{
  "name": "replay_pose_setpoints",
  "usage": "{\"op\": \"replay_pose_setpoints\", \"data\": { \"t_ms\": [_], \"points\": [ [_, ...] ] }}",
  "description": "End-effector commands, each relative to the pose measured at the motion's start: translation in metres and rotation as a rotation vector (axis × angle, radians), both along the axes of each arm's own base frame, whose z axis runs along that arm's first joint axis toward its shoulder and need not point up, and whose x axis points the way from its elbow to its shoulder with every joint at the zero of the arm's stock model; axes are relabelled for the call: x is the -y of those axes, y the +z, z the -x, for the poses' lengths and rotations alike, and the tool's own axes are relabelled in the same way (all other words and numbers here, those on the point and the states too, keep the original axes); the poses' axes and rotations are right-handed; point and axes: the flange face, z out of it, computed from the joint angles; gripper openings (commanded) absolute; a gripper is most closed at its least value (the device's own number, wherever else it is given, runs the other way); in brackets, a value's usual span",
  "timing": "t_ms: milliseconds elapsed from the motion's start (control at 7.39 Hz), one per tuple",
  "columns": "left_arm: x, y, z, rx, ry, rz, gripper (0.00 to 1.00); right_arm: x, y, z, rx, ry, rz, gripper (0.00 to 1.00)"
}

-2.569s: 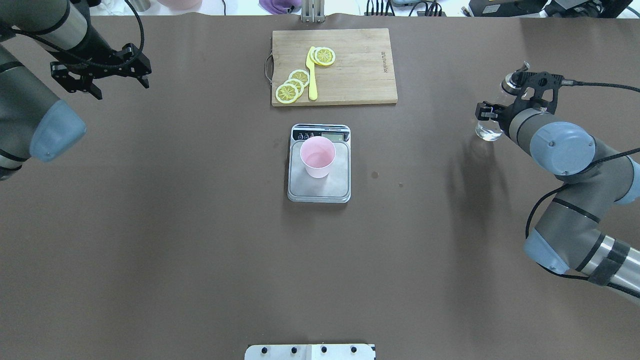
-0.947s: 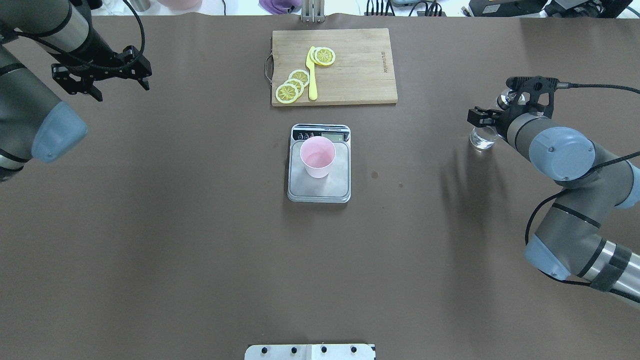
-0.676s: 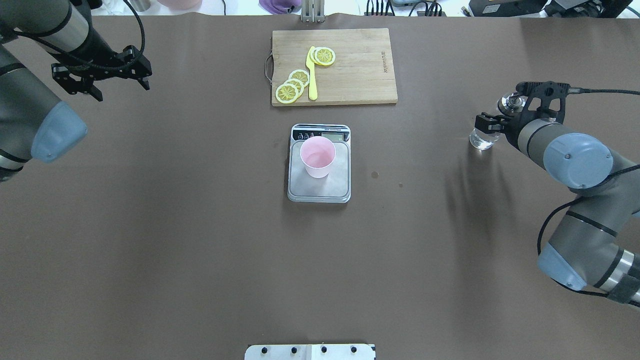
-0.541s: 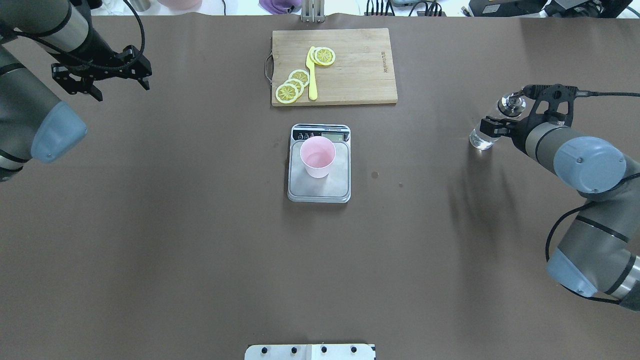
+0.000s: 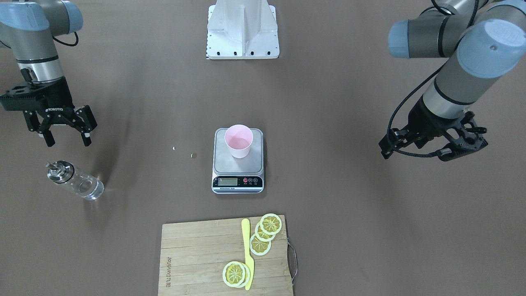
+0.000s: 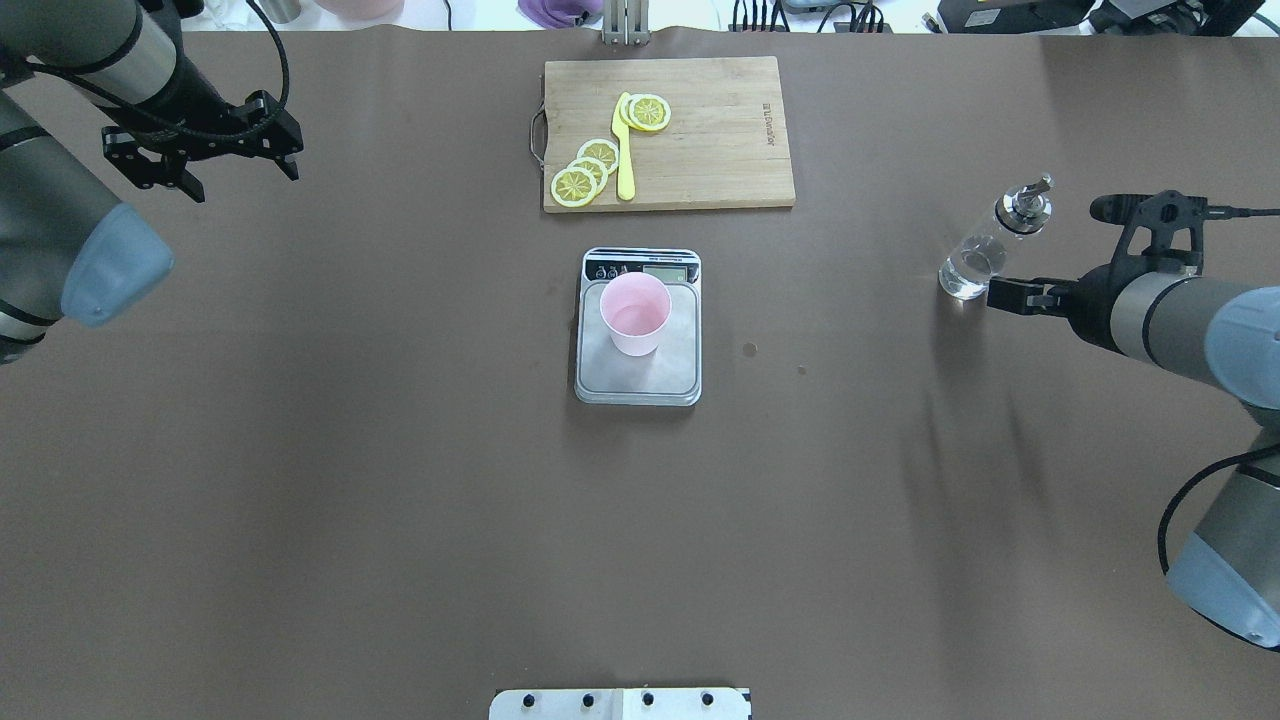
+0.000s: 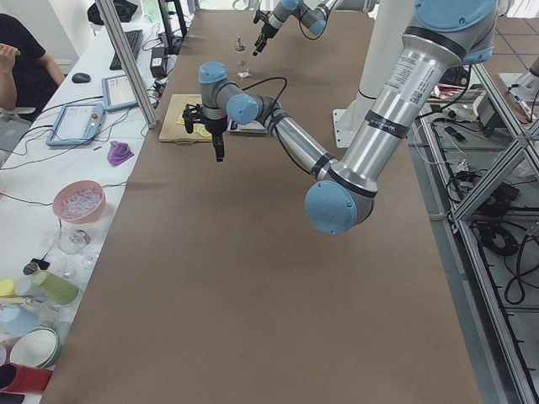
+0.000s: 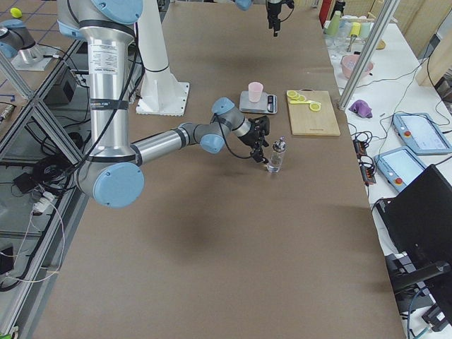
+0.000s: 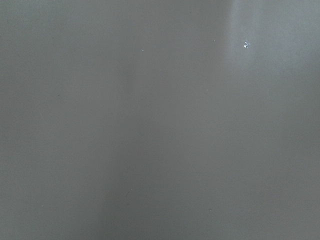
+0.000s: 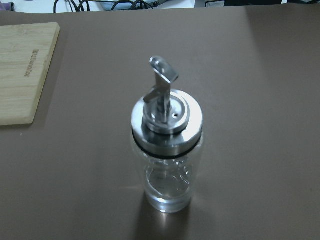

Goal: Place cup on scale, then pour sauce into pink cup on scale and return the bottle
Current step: 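Open the right gripper and withdraw it from the sauce bottle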

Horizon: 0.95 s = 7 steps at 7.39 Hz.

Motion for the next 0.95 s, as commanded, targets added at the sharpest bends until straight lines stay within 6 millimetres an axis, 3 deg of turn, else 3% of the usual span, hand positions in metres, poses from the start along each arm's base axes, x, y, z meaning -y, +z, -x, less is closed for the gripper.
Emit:
{"op": "replay_pose_setpoints", "data": {
  "t_ms": [0, 135, 406, 676, 811],
  "points": [
    [0.000, -0.001, 0.000, 0.000, 0.001, -0.002, 0.99, 0.000, -0.038, -0.062, 0.086, -0.084, 0.146, 1.00],
    [0.000, -0.002, 0.000, 0.000, 0.000, -0.004, 0.99, 0.010, -0.039, -0.096, 0.143, -0.125, 0.192, 1.00],
    [0.000, -0.003, 0.000, -0.004, 0.002, -0.010, 0.99, 0.036, -0.028, -0.172, 0.081, -0.271, 0.202, 1.00],
    [0.002, -0.006, 0.006, -0.015, 0.028, -0.065, 0.99, 0.082, -0.005, -0.208, -0.068, -0.449, 0.245, 1.00],
    [0.017, 0.001, 0.041, 0.003, 0.029, -0.101, 0.99, 0.097, 0.023, -0.232, -0.114, -0.516, 0.238, 1.00]
  ]
}}
